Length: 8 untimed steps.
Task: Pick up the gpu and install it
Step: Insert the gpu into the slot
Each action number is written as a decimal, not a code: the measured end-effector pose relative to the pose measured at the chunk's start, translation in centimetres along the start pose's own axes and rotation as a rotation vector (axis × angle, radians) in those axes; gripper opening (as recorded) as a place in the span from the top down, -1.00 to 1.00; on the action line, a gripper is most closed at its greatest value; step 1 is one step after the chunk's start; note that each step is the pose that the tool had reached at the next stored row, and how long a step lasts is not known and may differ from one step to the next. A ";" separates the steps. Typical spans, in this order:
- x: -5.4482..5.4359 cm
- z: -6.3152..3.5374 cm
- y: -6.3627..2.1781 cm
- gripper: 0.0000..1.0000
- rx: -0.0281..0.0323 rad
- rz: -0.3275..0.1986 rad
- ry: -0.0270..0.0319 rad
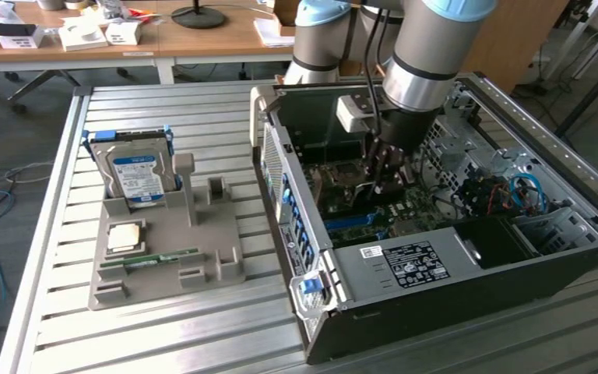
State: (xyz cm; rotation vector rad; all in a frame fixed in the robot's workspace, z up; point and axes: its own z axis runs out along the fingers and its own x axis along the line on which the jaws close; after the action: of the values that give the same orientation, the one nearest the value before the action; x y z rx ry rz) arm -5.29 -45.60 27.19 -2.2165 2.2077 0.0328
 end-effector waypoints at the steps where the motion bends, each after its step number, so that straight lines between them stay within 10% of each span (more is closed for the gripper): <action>1: 0.0 0.10 0.00 0.47 0.0000 0.000 0.0000; 8: 0.0 0.18 0.13 0.47 0.0001 0.000 -0.0001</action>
State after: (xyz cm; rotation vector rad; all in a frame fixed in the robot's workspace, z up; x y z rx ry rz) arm -5.42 -45.60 27.01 -2.2162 2.2077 0.0328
